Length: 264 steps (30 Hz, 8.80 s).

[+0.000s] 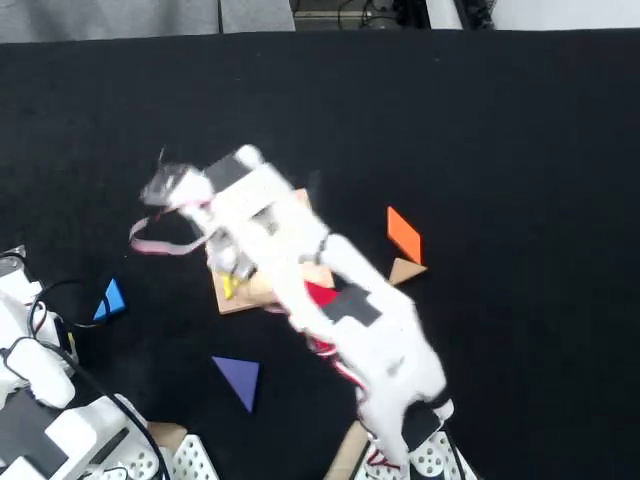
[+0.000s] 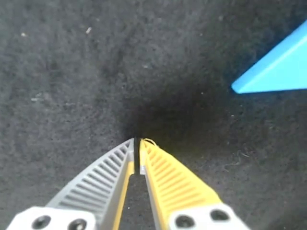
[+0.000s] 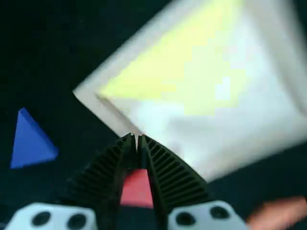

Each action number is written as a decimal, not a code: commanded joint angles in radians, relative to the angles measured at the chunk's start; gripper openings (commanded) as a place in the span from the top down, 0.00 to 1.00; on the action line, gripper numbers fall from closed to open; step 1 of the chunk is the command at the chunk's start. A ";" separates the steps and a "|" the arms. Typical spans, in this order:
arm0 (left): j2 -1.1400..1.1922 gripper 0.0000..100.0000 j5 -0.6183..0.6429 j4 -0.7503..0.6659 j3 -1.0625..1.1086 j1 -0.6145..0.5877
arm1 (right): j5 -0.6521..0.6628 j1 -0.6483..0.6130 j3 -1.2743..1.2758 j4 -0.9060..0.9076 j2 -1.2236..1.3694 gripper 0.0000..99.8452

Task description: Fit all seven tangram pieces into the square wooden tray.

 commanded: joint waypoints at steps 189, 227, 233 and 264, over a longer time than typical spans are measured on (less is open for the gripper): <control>0.362 0.66 -0.789 -0.213 -0.429 1.549 | -0.531 1.131 0.857 -0.945 -0.493 0.99; 0.344 0.85 -0.537 -0.107 -0.521 1.587 | -0.531 1.129 0.857 -0.945 -0.493 0.99; 0.265 0.88 -0.364 0.041 -0.745 1.511 | -0.531 1.131 0.857 -0.945 -0.493 0.99; 0.232 0.71 -0.417 -0.051 -0.588 1.283 | -0.531 1.137 0.745 -0.875 -0.381 0.99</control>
